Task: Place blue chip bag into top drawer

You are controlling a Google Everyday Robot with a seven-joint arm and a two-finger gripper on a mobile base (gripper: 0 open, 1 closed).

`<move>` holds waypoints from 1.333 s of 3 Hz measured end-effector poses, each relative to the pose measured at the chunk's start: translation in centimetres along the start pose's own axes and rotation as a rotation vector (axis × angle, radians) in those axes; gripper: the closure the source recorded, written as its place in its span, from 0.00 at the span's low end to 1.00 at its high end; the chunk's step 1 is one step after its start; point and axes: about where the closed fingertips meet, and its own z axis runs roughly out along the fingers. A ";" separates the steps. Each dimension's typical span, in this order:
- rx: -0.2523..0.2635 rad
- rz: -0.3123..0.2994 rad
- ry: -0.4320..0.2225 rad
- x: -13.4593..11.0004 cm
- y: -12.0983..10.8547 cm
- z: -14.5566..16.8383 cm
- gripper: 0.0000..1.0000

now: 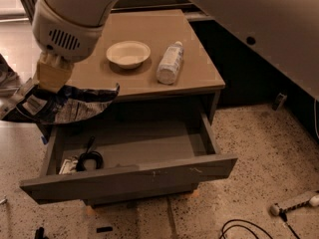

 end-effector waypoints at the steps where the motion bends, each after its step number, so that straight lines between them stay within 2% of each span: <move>1: 0.024 0.104 -0.001 0.8 3.2 -0.7 1.00; 2: 0.057 0.160 -0.020 3.4 4.3 0.1 1.00; 3: 0.076 0.152 -0.061 7.0 3.6 2.9 1.00; 4: 0.076 0.152 -0.060 7.0 3.6 2.9 1.00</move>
Offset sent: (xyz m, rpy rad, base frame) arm -0.0331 -0.0567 -0.0665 0.0699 0.0359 -0.2171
